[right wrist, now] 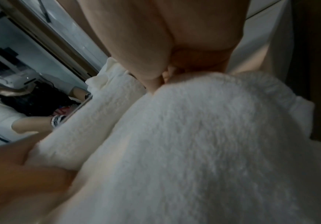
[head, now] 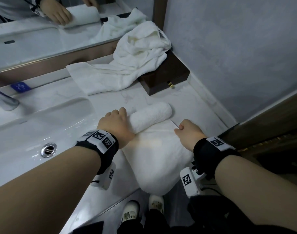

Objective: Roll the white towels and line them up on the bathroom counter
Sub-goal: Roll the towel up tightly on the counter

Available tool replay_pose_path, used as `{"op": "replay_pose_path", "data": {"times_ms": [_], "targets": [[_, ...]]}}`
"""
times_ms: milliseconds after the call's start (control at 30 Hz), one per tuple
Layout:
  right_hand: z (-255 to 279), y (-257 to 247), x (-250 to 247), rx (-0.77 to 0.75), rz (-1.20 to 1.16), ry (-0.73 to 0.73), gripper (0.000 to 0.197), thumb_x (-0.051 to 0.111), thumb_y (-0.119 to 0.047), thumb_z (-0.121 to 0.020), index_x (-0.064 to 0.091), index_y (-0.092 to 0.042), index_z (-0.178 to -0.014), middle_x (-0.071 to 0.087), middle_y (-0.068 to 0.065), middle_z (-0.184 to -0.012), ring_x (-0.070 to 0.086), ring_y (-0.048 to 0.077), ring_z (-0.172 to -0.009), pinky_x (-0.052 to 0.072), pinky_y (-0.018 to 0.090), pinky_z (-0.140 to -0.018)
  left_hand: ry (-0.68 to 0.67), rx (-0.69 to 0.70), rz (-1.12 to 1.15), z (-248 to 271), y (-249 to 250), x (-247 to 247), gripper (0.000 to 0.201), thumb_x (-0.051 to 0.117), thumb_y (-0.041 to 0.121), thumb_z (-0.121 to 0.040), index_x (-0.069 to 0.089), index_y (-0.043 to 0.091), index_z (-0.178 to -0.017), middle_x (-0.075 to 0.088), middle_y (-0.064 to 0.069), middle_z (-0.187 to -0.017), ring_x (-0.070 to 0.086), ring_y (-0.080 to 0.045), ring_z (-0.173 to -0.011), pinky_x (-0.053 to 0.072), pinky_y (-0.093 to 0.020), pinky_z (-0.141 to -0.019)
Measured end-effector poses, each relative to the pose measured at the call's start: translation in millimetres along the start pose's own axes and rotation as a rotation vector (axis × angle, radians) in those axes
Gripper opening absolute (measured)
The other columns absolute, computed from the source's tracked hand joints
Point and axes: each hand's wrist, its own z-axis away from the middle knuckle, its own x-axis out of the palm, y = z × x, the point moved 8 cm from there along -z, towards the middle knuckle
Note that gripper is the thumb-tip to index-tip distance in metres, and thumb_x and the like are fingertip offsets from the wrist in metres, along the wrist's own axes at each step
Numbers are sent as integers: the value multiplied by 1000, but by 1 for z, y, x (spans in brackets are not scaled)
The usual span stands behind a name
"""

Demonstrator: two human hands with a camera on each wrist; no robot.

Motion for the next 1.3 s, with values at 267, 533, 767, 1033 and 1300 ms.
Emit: {"op": "replay_pose_path", "data": {"times_ms": [267, 533, 767, 1033, 1300], "targets": [[12, 11, -1, -62, -192, -93, 25, 77, -28, -72, 62, -19, -91, 67, -1, -92, 65, 20, -88, 52, 35, -80, -99, 138, -47, -4, 13, 8, 42, 50, 48, -82, 47, 21, -114, 50, 0, -112, 47, -23, -103, 34, -34, -88], [18, 18, -2, -49, -273, -129, 30, 83, -30, -68, 65, -13, -84, 69, 4, -86, 66, 25, -83, 53, 38, -78, -58, 129, -106, -9, 17, 6, 35, 58, 40, -88, 38, 15, -103, 48, -5, -107, 50, -26, -94, 42, -35, -76], [31, 28, 5, -42, -347, -265, 28, 86, -11, -64, 68, -7, -85, 66, 6, -73, 60, 17, -68, 52, 29, -62, 60, 108, -235, -18, 14, -3, 48, 61, 41, -86, 38, 12, -117, 46, -6, -116, 49, -27, -103, 40, -36, -85], [18, 18, -8, -83, -224, -75, 21, 64, -30, -87, 52, -18, -75, 56, 0, -72, 53, 17, -65, 41, 28, -57, 117, 17, -278, -23, 2, -11, 41, 60, 12, -79, 38, 10, -114, 48, -10, -113, 50, -29, -101, 40, -36, -84], [1, 21, -8, 16, -139, -10, 13, 56, -26, -92, 48, -16, -93, 51, 0, -78, 51, 23, -78, 40, 28, -69, 116, -62, -286, -27, -6, -5, 45, 67, 24, -82, 34, 13, -111, 56, -6, -106, 50, -27, -100, 34, -33, -77]]}}
